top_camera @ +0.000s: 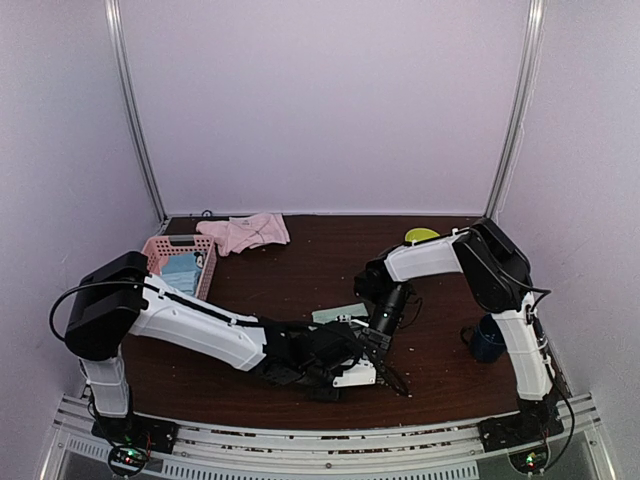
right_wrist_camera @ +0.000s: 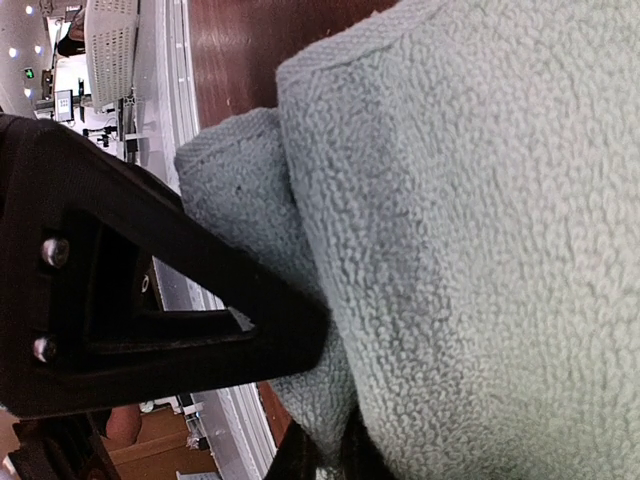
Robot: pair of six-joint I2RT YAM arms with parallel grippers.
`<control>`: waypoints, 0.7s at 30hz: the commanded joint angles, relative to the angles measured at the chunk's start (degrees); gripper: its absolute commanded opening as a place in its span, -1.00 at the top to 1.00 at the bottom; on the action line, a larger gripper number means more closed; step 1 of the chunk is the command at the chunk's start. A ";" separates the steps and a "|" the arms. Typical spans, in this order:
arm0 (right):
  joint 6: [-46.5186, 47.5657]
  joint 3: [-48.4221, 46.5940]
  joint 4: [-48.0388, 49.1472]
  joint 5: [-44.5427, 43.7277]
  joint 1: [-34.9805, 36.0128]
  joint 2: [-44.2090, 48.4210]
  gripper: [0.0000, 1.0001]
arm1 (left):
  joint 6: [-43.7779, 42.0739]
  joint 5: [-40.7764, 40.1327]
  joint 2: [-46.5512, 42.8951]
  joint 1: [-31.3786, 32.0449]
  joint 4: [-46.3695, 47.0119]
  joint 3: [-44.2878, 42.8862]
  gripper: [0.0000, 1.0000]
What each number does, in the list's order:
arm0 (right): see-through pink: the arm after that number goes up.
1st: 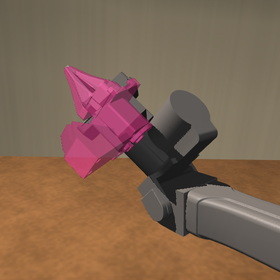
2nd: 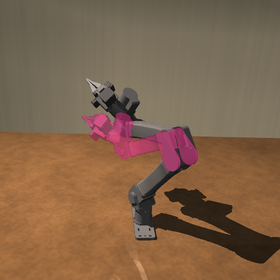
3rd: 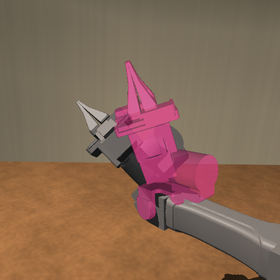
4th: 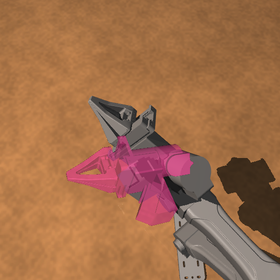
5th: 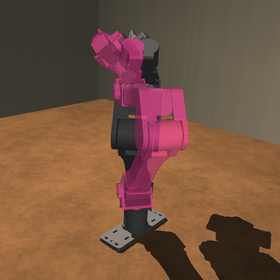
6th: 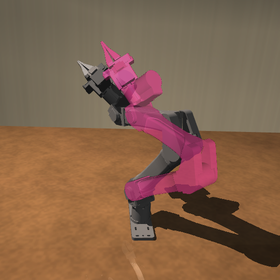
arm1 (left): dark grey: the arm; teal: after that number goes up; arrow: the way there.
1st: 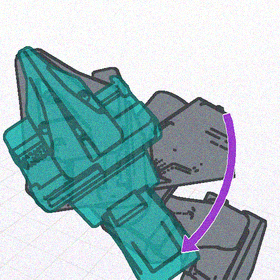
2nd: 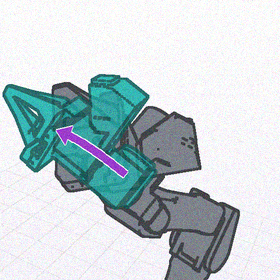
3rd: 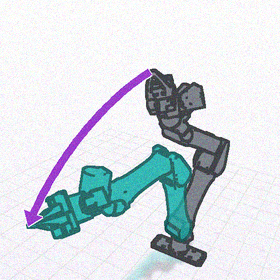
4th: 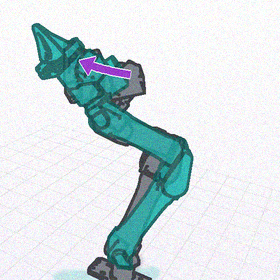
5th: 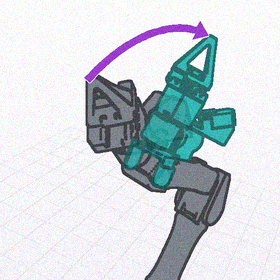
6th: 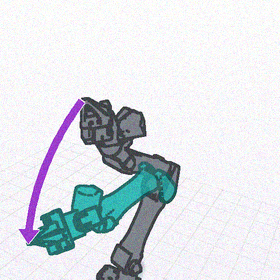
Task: Roll the towels
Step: Roll the towel at the center of the board.
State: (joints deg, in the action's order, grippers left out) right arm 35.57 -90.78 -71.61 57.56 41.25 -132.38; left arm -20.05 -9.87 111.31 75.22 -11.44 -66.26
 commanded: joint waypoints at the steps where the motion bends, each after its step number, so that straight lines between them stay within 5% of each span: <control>1: 0.57 0.45 2.58 -4.45 -0.12 -0.87 1.00 | 0.36 2.01 0.48 0.01 -0.41 -1.15 0.58; 11: 4.19 -7.60 -4.90 2.07 -5.46 8.17 0.49 | 4.43 7.32 -0.99 -0.07 -0.82 1.01 0.86; 17: -10.02 -2.85 11.81 -9.39 -7.47 11.20 0.60 | 6.80 11.26 -1.34 -0.89 -1.31 0.82 0.88; 21: -11.83 -2.91 14.43 -12.88 -7.16 8.65 0.74 | 8.16 13.66 -1.61 -1.74 -1.51 0.44 0.88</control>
State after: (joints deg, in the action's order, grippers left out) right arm 29.12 -94.83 -63.86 51.22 33.17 -121.21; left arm -14.52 -1.67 110.93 74.17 -11.20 -66.37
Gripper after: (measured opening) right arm 0.158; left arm 0.093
